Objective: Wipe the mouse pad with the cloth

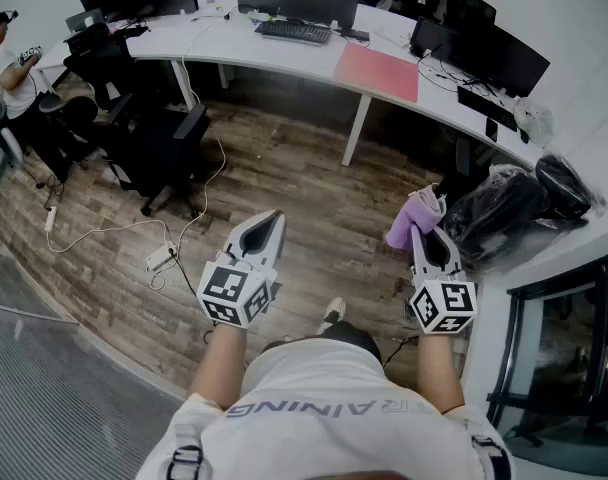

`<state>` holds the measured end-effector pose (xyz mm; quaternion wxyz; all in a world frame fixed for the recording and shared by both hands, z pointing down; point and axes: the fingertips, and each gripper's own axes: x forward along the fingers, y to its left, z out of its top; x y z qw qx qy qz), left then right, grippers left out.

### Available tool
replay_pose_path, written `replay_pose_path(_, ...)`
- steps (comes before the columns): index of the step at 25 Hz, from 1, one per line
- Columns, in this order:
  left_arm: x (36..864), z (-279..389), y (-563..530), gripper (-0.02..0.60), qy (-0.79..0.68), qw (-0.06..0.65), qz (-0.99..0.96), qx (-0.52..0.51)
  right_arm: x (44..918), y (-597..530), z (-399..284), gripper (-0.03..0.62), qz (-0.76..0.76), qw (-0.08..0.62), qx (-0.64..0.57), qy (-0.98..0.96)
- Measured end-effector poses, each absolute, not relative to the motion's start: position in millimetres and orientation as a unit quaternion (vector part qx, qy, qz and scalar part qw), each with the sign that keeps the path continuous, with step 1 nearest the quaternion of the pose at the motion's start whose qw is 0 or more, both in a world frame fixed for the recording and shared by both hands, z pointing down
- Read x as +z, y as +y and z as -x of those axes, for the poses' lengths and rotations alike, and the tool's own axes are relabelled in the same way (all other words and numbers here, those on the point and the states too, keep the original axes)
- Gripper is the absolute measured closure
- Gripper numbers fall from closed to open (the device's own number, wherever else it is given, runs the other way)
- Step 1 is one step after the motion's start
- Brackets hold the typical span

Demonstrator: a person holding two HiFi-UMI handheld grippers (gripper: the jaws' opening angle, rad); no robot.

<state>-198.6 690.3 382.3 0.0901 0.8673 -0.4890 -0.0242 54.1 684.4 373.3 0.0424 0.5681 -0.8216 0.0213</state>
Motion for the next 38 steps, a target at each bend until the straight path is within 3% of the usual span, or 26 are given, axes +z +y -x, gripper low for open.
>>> replay_pose_path(20, 384, 190, 684, 0.549, -0.490, 0.088, -0.867, -0.016, 376, 674, -54, 0.499, -0.552, 0.018, 0.029, -0.833)
replay_pose_path(38, 390, 140, 571, 0.549, -0.514, 0.110, -0.851, -0.004, 384, 545, -98, 0.497, -0.521, 0.028, 0.054, -0.851)
